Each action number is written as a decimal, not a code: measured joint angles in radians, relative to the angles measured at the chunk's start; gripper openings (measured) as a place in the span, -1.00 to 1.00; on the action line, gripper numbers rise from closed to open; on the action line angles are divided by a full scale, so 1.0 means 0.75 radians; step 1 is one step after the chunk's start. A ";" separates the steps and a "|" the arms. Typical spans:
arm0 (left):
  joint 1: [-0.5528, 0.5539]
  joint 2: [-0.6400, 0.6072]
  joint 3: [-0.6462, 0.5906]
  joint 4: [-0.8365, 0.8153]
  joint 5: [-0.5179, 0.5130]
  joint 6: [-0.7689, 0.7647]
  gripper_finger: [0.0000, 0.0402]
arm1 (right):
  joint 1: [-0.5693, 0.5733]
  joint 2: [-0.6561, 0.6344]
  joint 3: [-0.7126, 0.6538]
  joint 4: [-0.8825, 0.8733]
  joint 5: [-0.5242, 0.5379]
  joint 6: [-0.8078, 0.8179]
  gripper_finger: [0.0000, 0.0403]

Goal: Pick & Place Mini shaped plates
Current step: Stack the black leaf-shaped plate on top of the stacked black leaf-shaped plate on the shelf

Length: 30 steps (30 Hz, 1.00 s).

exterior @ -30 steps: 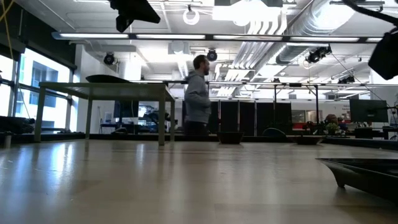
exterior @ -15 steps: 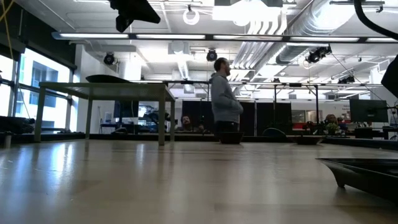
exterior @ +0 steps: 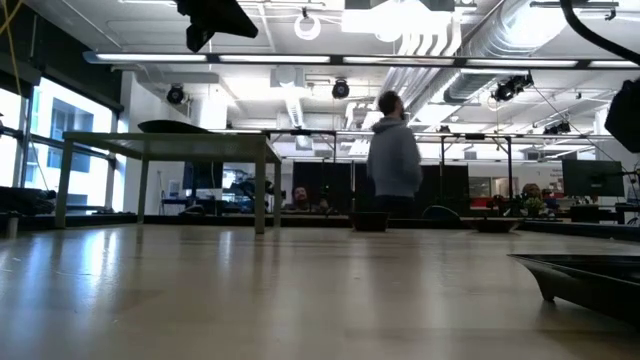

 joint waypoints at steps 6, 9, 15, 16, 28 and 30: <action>0.000 0.000 0.000 0.000 -0.002 0.000 -1.00 | 0.000 -0.101 0.000 0.001 0.079 0.093 -0.99; 0.000 0.000 0.000 0.000 -0.003 0.000 -1.00 | 0.000 -0.162 0.000 0.000 0.147 0.146 -0.99; 0.000 0.000 0.001 0.001 -0.003 0.000 -1.00 | -0.054 -0.281 0.014 -0.011 0.325 0.338 -0.99; 0.000 0.000 0.001 0.001 -0.003 0.000 -1.00 | -0.078 -0.294 0.028 -0.009 0.373 0.349 -0.99; -0.070 0.000 0.002 -0.064 -0.073 -0.056 -1.00 | -0.515 0.080 0.251 0.242 0.695 0.348 -1.00; -0.105 0.000 0.002 -0.088 -0.091 -0.060 -1.00 | -0.566 0.207 0.333 0.271 0.697 0.303 -1.00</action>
